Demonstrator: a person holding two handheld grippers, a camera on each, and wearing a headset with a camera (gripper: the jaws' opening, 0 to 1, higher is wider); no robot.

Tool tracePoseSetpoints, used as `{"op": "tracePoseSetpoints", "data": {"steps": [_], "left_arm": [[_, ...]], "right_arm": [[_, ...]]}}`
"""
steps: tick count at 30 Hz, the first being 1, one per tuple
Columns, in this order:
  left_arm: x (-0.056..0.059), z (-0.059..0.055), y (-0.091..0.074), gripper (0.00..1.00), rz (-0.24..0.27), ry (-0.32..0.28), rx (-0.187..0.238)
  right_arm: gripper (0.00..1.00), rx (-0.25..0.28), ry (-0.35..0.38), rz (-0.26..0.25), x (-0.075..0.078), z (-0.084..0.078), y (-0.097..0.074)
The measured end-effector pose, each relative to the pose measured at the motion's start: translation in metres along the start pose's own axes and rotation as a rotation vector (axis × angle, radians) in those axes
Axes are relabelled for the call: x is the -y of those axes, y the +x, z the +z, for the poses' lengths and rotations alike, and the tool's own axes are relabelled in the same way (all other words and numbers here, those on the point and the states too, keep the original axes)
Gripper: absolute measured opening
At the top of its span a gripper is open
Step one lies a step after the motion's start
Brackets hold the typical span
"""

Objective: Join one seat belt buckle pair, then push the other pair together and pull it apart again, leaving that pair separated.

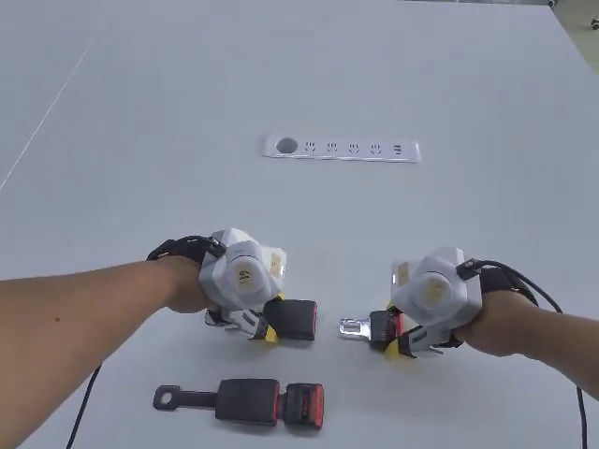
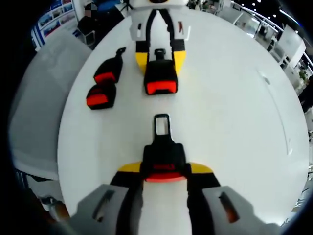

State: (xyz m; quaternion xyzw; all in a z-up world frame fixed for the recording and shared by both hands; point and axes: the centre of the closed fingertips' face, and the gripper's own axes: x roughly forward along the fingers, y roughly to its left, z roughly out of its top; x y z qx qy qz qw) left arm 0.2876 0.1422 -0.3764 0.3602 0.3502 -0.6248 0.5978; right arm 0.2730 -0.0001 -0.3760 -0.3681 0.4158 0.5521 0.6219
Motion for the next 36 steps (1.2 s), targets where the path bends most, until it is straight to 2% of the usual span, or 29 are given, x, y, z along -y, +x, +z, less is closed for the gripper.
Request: {"op": "tracePoseSetpoints", "data": {"steps": [14, 36], "left_arm": [[0.002, 0.002, -0.002, 0.33, 0.002, -0.007, -0.006], [0.003, 0.004, -0.003, 0.33, -0.002, -0.007, 0.001]], "right_arm": [[0.35, -0.020, 0.030, -0.012, -0.001, -0.037, -0.016], [0.36, -0.038, 0.049, -0.013, -0.002, -0.076, -0.033]]}}
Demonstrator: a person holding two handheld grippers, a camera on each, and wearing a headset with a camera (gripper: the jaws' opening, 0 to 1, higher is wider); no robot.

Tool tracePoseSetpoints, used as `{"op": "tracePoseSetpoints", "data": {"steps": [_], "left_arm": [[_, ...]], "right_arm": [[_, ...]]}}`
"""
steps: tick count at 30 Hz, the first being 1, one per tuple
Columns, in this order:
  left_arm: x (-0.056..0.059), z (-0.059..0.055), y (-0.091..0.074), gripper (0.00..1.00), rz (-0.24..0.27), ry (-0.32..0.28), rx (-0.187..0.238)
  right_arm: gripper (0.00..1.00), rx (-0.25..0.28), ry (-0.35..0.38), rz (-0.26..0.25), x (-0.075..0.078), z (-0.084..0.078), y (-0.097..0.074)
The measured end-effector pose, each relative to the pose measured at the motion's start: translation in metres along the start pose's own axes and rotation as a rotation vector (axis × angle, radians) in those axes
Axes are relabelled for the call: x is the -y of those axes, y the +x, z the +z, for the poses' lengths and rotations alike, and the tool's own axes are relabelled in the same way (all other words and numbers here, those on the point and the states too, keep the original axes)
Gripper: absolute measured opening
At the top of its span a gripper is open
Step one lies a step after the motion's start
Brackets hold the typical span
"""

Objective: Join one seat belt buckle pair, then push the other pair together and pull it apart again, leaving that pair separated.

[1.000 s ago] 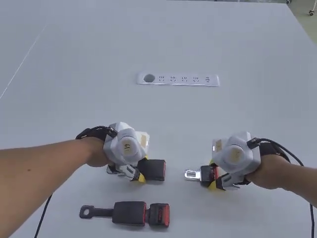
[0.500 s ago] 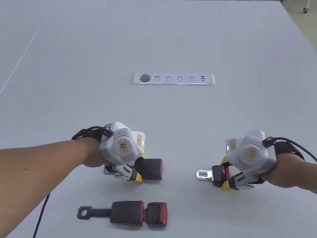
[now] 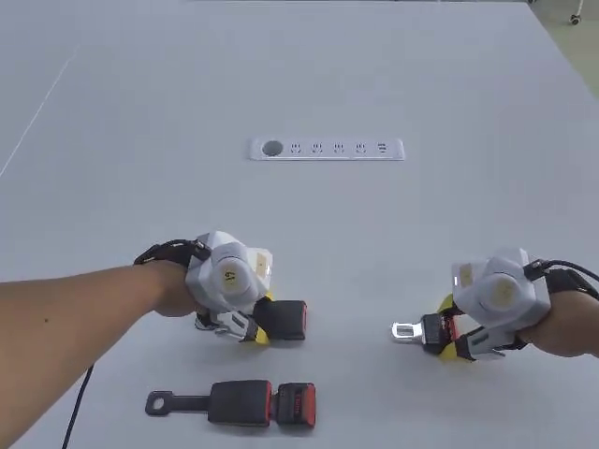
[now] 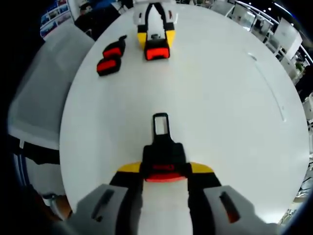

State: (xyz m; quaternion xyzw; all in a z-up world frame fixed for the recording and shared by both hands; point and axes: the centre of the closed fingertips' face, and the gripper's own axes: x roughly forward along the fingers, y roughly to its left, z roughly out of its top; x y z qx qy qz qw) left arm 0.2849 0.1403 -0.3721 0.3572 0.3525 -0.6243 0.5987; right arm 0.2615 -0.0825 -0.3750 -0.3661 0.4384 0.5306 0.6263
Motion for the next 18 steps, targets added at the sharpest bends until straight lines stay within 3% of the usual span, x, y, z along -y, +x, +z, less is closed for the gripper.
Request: {"op": "tracePoseSetpoints", "data": {"steps": [8, 12, 15, 16, 17, 18], "left_arm": [[0.000, -0.001, 0.000, 0.33, 0.002, 0.005, -0.003], [0.000, 0.000, 0.001, 0.33, 0.004, -0.016, -0.004], [0.007, 0.000, 0.002, 0.43, -0.014, -0.023, -0.007], [0.010, 0.002, 0.002, 0.49, -0.022, -0.039, 0.003], [0.012, 0.005, 0.002, 0.54, -0.023, -0.094, 0.027], [0.009, 0.003, 0.001, 0.57, -0.003, -0.143, 0.014]], "right_arm": [[0.36, 0.013, 0.024, -0.001, 0.000, -0.001, 0.000], [0.37, 0.017, 0.085, 0.002, 0.001, 0.001, 0.000], [0.48, 0.015, 0.124, -0.027, 0.001, 0.000, -0.001], [0.52, 0.038, 0.150, -0.042, 0.002, 0.001, -0.001], [0.53, 0.075, 0.200, -0.041, 0.001, 0.003, 0.000], [0.53, 0.101, 0.237, -0.041, 0.001, 0.005, -0.001]]}}
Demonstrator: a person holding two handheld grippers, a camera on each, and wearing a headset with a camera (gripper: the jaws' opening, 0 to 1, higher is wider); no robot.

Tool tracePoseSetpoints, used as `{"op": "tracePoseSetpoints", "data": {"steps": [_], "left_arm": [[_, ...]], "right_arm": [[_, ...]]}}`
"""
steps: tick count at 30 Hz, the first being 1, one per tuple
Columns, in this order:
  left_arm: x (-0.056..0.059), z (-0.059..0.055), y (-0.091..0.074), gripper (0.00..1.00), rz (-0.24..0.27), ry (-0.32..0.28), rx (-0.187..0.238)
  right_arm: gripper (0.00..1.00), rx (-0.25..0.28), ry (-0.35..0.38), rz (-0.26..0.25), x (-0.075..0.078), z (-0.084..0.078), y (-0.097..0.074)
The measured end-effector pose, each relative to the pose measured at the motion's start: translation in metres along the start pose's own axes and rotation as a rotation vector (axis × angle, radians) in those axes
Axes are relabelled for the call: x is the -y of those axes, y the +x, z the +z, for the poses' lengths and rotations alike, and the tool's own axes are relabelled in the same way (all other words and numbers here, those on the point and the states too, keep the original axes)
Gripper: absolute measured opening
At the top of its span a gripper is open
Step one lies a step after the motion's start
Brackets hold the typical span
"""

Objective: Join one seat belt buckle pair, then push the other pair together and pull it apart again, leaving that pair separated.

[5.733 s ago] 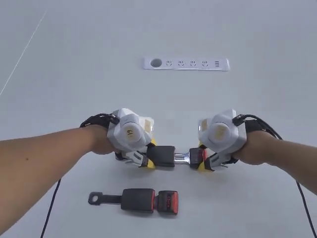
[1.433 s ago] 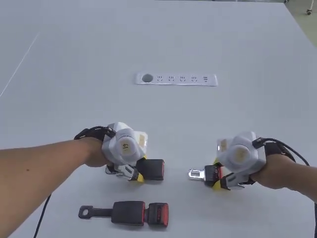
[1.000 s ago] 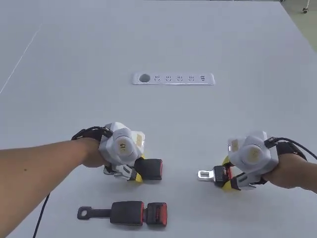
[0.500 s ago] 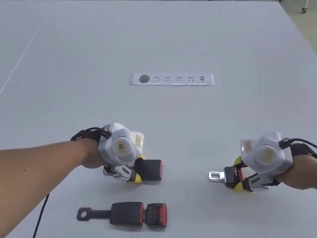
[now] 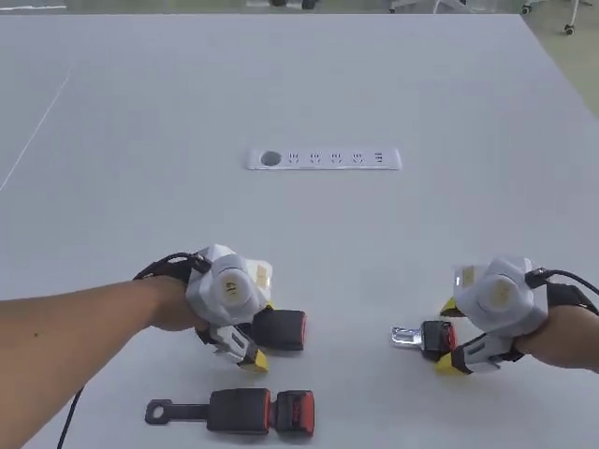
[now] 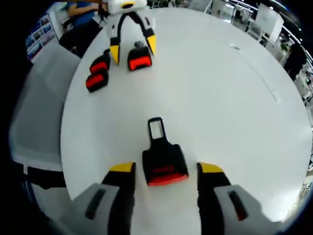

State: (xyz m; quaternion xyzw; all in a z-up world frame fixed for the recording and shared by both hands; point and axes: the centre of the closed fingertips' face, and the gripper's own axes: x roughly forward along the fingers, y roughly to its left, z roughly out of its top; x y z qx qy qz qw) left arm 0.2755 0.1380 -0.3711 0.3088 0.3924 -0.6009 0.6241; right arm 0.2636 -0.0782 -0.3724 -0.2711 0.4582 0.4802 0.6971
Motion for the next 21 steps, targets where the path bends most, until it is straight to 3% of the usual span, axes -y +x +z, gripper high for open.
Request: {"op": "tracePoseSetpoints", "data": {"steps": [1, 4, 7, 10, 12, 19, 21], "left_arm": [[-0.007, 0.001, -0.002, 0.58, 0.037, -0.036, 0.008], [-0.007, 0.010, -0.006, 0.66, 0.043, -0.121, 0.080], [-0.007, 0.008, -0.011, 0.69, 0.063, -0.128, 0.074], [-0.007, 0.007, -0.015, 0.72, 0.086, -0.166, 0.088], [-0.009, 0.008, -0.019, 0.75, 0.104, -0.213, 0.114], [-0.014, 0.009, -0.037, 0.82, 0.189, -0.288, 0.178], [-0.015, 0.010, -0.043, 0.83, 0.212, -0.353, 0.217]], "right_arm": [[0.53, 0.032, 0.042, -0.019, 0.002, 0.003, -0.002], [0.60, 0.090, 0.095, -0.079, 0.008, 0.009, -0.005], [0.66, 0.123, 0.140, -0.116, 0.009, 0.012, -0.005], [0.71, 0.189, 0.199, -0.154, 0.007, 0.022, -0.006], [0.72, 0.219, 0.234, -0.182, 0.007, 0.026, -0.007], [0.78, 0.309, 0.348, -0.266, 0.001, 0.038, -0.012], [0.78, 0.345, 0.363, -0.295, 0.000, 0.043, -0.016]]}}
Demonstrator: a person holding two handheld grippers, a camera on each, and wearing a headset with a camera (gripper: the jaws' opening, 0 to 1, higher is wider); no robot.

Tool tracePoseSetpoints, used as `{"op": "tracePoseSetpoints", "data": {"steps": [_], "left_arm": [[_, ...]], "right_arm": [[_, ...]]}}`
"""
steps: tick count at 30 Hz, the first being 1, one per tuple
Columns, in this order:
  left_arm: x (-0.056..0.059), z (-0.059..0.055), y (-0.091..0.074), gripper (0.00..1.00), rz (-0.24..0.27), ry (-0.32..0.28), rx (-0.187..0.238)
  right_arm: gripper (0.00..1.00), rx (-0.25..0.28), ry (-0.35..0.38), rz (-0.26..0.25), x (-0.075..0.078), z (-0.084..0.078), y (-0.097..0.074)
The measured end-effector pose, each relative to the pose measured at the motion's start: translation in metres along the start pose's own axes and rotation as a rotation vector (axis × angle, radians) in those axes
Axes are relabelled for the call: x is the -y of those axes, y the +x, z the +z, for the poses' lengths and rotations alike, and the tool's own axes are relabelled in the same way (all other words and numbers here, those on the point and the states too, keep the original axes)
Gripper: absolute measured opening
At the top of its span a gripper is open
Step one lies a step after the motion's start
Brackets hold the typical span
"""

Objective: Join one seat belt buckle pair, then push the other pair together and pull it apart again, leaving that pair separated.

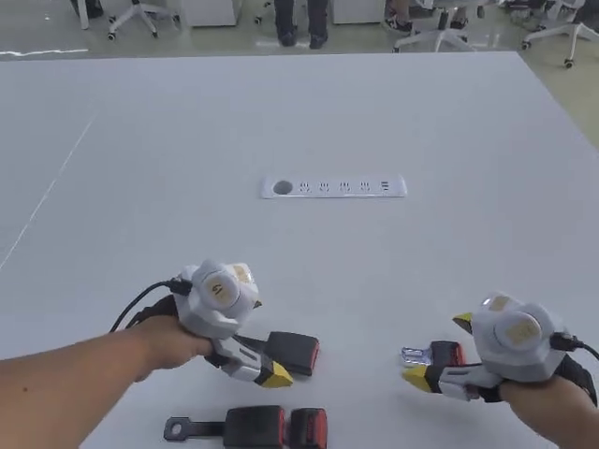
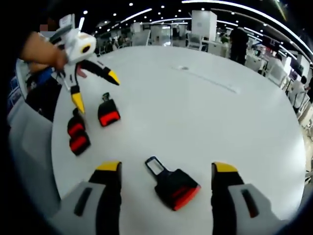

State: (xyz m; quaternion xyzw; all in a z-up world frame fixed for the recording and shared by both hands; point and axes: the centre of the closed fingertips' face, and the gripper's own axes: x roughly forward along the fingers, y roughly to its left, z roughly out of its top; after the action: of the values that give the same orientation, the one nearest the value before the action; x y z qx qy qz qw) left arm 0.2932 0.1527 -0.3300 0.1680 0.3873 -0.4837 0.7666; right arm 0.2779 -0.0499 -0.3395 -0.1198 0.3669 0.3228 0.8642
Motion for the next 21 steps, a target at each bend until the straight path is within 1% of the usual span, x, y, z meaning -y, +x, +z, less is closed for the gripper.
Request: {"op": "tracePoseSetpoints", "data": {"steps": [2, 4, 5, 6, 7, 10, 11, 12, 13, 14, 16, 18, 19, 20, 21], "left_arm": [[-0.003, 0.002, -0.007, 0.83, 0.030, -0.038, 0.037], [-0.003, 0.002, -0.014, 0.84, 0.051, -0.073, 0.060], [-0.004, 0.002, -0.017, 0.85, 0.063, -0.082, 0.069], [-0.004, 0.001, -0.021, 0.85, 0.076, -0.110, 0.087], [-0.003, 0.001, -0.024, 0.86, 0.081, -0.126, 0.097], [-0.003, -0.002, -0.035, 0.87, 0.111, -0.159, 0.132], [-0.002, -0.002, -0.039, 0.88, 0.119, -0.168, 0.141], [-0.001, -0.002, -0.045, 0.88, 0.138, -0.196, 0.166], [0.000, -0.002, -0.049, 0.89, 0.145, -0.214, 0.183], [0.000, -0.001, -0.056, 0.91, 0.161, -0.234, 0.213], [0.000, 0.000, -0.066, 0.91, 0.186, -0.249, 0.255], [0.002, -0.004, -0.077, 0.92, 0.213, -0.254, 0.277], [0.005, -0.004, -0.086, 0.92, 0.232, -0.266, 0.302], [0.008, -0.006, -0.090, 0.93, 0.237, -0.264, 0.308], [0.010, -0.007, -0.097, 0.94, 0.255, -0.257, 0.319]], "right_arm": [[0.81, 0.023, 0.018, -0.031, -0.002, 0.003, -0.002], [0.84, 0.040, 0.033, -0.055, -0.003, 0.006, -0.004], [0.84, 0.052, 0.034, -0.074, -0.003, 0.008, -0.006], [0.84, 0.060, 0.040, -0.082, -0.004, 0.010, -0.008], [0.85, 0.082, 0.058, -0.096, -0.005, 0.014, -0.010], [0.85, 0.112, 0.081, -0.109, -0.010, 0.019, -0.017], [0.85, 0.129, 0.085, -0.124, -0.010, 0.021, -0.020], [0.85, 0.150, 0.091, -0.134, -0.011, 0.025, -0.023], [0.85, 0.167, 0.100, -0.137, -0.012, 0.028, -0.026], [0.86, 0.190, 0.119, -0.139, -0.014, 0.031, -0.029], [0.87, 0.213, 0.105, -0.150, -0.019, 0.034, -0.037], [0.89, 0.241, 0.102, -0.152, -0.025, 0.038, -0.045], [0.89, 0.246, 0.103, -0.153, -0.027, 0.038, -0.048], [0.90, 0.251, 0.101, -0.155, -0.029, 0.039, -0.050], [0.92, 0.273, 0.088, -0.160, -0.034, 0.041, -0.056]]}}
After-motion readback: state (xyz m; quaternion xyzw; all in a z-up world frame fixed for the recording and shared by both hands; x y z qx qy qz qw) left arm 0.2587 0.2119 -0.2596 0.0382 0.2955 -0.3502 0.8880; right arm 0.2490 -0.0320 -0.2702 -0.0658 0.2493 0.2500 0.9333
